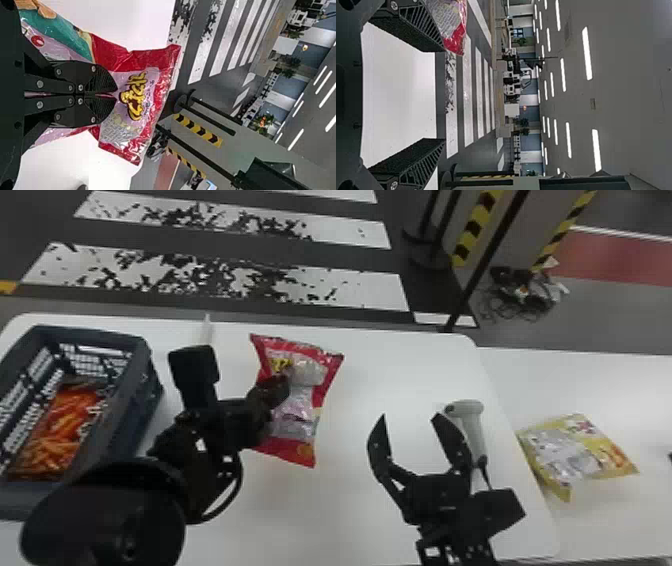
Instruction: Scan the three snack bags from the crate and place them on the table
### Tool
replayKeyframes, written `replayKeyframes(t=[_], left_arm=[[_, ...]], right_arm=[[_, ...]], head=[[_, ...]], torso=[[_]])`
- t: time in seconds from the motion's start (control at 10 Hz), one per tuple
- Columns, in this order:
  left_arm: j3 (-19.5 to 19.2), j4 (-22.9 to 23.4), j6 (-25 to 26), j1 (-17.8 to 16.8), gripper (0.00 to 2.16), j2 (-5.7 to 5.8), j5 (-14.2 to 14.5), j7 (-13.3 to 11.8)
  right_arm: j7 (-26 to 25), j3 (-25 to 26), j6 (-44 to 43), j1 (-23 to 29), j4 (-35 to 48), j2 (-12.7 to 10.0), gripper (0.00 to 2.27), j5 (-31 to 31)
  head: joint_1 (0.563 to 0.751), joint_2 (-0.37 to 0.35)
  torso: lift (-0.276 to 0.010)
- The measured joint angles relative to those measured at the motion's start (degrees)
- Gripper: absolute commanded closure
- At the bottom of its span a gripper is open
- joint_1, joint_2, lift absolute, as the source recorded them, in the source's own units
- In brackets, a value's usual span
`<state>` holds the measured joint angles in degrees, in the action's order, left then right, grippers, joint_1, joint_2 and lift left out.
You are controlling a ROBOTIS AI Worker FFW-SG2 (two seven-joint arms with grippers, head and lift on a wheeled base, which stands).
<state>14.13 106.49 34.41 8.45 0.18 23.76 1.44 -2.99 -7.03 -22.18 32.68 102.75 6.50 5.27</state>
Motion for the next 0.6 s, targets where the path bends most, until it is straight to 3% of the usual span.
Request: replayKeyframes(t=[0.3, 0.5, 0.6], left_arm=[[3.44, -4.85, -3.93, 0.06, 2.14, 0.0, 5.38, 2.34], [5.05, -9.8, -6.64, -0.85, 1.94, 0.0, 9.59, 1.49], [6.01, -12.17, -8.2, -1.58, 1.0, 0.0, 11.28, 0.58]], right_arm=[[0.0, 0.0, -0.01, 0.0, 0.0, -0.05, 0.08, -0.08], [0.0, 0.0, -0.01, -0.03, 0.0, -0.08, 0.08, -0.09], [0.0, 0.0, 0.01, -0.02, 0.0, -0.09, 0.08, -0.09]], head=[[0.695, -0.247], [0.695, -0.279], [0.695, -0.294]], torso=[[-0.062], [-0.062], [-0.062]])
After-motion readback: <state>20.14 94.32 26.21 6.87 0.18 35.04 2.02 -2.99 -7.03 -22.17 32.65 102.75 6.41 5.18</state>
